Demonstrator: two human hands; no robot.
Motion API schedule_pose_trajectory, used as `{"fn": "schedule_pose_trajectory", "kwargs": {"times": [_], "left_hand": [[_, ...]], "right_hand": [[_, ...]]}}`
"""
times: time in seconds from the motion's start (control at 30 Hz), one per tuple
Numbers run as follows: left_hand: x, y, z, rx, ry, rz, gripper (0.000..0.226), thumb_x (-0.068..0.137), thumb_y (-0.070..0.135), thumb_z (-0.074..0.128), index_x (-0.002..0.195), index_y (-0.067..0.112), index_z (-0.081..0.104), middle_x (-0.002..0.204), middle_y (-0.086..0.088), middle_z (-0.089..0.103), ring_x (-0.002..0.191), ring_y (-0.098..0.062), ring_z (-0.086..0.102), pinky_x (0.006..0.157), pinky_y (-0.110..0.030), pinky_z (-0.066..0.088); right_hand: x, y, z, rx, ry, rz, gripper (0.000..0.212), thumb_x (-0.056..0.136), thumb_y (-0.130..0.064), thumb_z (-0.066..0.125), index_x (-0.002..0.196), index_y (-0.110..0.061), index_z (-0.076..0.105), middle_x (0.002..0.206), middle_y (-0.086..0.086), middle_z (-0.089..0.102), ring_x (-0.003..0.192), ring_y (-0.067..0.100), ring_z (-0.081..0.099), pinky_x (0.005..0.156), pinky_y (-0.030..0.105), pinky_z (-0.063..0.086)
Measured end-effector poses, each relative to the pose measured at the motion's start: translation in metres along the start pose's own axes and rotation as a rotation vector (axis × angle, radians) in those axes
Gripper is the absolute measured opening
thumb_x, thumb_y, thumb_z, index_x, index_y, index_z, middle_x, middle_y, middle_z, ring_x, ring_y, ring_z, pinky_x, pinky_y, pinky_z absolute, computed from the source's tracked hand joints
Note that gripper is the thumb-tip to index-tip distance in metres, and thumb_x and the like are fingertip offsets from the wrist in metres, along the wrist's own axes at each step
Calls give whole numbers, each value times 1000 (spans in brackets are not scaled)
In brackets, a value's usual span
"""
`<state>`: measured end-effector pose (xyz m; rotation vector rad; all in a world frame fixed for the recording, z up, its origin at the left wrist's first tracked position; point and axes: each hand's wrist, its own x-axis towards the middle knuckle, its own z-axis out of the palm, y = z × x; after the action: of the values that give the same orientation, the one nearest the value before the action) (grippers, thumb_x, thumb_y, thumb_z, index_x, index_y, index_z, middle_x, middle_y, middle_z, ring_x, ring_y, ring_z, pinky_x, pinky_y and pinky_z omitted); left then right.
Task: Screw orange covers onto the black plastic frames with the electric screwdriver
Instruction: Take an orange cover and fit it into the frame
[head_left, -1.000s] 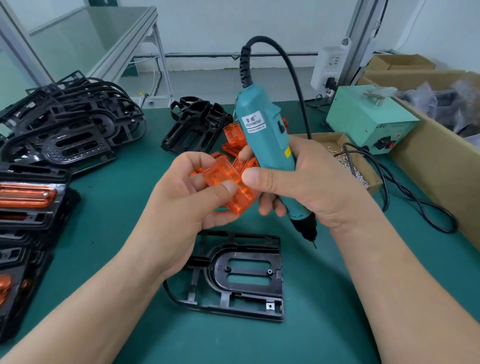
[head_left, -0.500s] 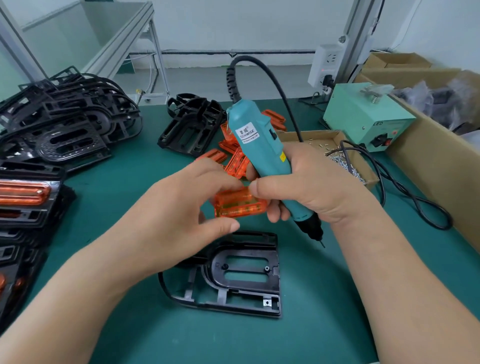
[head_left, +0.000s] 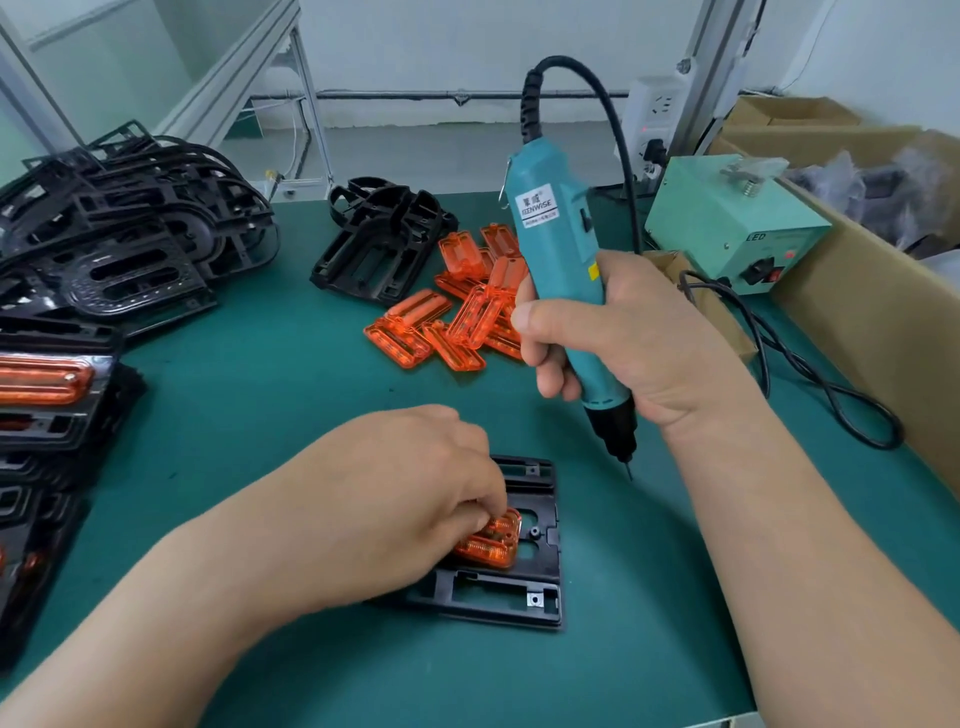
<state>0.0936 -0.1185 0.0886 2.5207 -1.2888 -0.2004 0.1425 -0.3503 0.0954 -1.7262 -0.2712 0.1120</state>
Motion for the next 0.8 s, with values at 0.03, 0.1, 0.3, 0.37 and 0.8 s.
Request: {"fn": "schedule_pose_trajectory", "kwargs": {"times": [0.03, 0.1, 0.3, 0.37, 0.8], "left_hand": [[-1, -3, -2, -26, -12, -8, 17, 102, 37, 61, 113, 38, 73, 101, 20, 60, 101, -2, 49, 91, -26, 45], [-7, -12, -6, -75, -15, -56, 22, 96, 43, 66, 117, 43, 72, 100, 21, 56, 104, -2, 48, 91, -26, 44], [-12, -28, -7, -100, -140, -171, 43, 84, 56, 80, 124, 55, 67, 112, 29, 40, 119, 2, 35, 92, -17, 35], [-10, -26, -4, -101, -113, -160, 37, 83, 58, 79, 119, 53, 69, 112, 30, 38, 121, 2, 33, 94, -18, 34], [0, -10, 11, -96, -47, -68, 24, 94, 47, 70, 118, 44, 69, 122, 25, 41, 121, 2, 41, 105, -24, 38]], "right_hand": [[0, 0, 1, 1, -5, 0, 5, 96, -5, 69, 93, -6, 64, 73, 14, 67, 53, 25, 64, 46, 30, 47], [0, 1, 1, -2, -11, -6, 6, 96, -6, 69, 93, -4, 64, 73, 13, 68, 53, 25, 64, 46, 30, 47], [1, 1, -2, -5, -18, -25, 9, 95, -7, 70, 95, -1, 63, 73, 11, 68, 54, 26, 65, 46, 31, 49], [0, 1, -2, -3, -19, -27, 8, 96, -7, 70, 95, -2, 63, 73, 11, 69, 54, 25, 65, 46, 31, 49], [0, 2, 1, 0, -28, -43, 6, 95, -9, 70, 94, -6, 64, 74, 11, 69, 55, 27, 65, 47, 31, 49]]}}
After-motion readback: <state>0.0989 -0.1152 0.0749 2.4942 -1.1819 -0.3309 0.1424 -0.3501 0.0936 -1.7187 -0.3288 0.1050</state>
